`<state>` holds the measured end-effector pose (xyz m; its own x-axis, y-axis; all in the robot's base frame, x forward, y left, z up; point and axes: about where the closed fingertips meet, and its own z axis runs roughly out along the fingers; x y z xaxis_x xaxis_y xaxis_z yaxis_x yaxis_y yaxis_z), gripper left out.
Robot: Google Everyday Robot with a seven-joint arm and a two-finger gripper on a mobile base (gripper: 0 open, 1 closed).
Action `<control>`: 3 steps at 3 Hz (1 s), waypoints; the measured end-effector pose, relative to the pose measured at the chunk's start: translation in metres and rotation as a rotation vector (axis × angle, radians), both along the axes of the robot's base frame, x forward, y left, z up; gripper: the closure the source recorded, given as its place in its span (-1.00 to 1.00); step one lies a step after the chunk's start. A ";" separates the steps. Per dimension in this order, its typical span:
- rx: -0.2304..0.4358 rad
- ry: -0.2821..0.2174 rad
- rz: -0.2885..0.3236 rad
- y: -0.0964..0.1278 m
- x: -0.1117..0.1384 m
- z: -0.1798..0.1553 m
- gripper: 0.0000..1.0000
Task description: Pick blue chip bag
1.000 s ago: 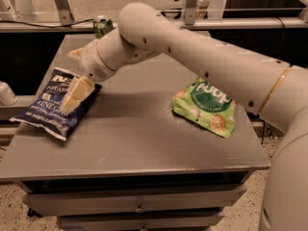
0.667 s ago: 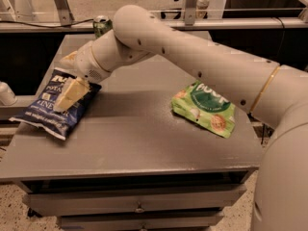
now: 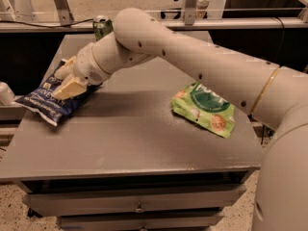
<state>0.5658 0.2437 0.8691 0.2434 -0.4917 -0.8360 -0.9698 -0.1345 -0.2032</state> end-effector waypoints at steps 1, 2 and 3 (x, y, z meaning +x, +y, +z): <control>0.005 0.006 -0.014 -0.003 0.000 -0.001 0.73; 0.020 -0.004 -0.042 -0.012 0.001 0.014 1.00; 0.047 -0.032 -0.087 -0.035 0.000 0.048 1.00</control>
Offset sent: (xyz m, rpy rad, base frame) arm 0.0056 -0.0287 0.0328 0.0393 -0.0192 -0.0853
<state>0.5654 0.2089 0.9175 0.2285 -0.4727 -0.8511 -0.9703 -0.0393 -0.2387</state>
